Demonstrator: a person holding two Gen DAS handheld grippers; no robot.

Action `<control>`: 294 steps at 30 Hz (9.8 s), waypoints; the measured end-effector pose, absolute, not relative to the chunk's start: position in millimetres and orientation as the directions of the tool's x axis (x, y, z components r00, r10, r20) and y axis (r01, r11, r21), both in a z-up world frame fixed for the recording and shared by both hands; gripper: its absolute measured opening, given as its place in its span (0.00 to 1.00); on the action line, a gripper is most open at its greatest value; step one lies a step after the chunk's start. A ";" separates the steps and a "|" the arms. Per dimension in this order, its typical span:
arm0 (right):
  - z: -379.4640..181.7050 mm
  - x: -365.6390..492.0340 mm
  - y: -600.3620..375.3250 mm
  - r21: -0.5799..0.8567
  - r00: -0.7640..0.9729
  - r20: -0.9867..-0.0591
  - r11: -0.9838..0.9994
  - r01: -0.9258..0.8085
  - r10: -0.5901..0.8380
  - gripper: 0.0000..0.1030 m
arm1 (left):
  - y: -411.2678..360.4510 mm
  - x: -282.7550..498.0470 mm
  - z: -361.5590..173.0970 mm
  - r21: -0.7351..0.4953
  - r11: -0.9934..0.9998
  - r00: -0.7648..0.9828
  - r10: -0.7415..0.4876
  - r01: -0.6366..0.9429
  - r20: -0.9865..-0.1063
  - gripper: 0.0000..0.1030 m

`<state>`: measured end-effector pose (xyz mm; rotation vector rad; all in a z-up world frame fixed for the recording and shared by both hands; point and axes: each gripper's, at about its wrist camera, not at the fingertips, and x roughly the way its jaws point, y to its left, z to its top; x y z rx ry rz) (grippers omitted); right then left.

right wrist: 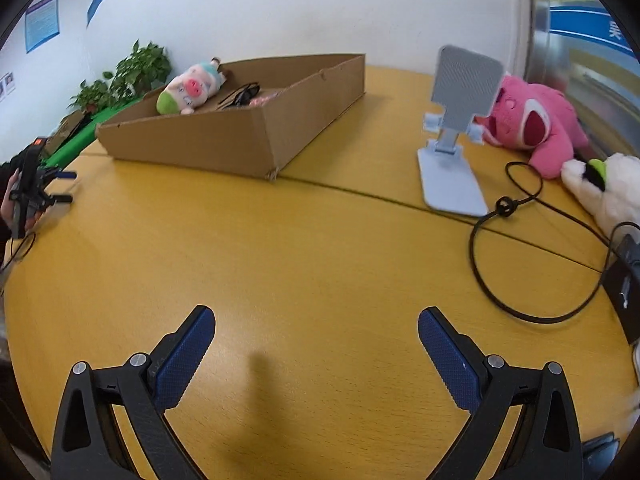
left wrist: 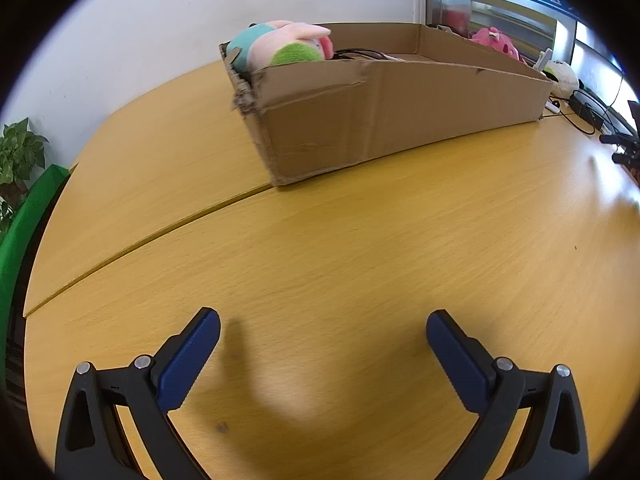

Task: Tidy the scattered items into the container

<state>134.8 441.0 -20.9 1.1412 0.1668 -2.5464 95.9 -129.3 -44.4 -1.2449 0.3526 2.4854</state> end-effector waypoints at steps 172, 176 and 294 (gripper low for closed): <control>-42.9 113.4 441.7 -0.031 -0.510 -0.805 -0.836 0.548 -0.304 1.00 | -178.7 52.7 -35.8 0.002 -0.878 -0.512 0.278 -0.479 -0.813 1.00; -43.2 110.4 434.1 -0.035 -0.537 -0.804 -0.882 0.470 -0.255 1.00 | -176.5 52.7 -35.7 0.013 -0.884 -0.520 0.264 -0.468 -0.812 1.00; 204.5 169.0 209.5 0.182 -0.734 -0.406 -0.836 0.518 -0.544 0.64 | 31.6 163.1 150.3 -0.057 -0.874 -0.724 0.435 -0.483 -0.535 0.89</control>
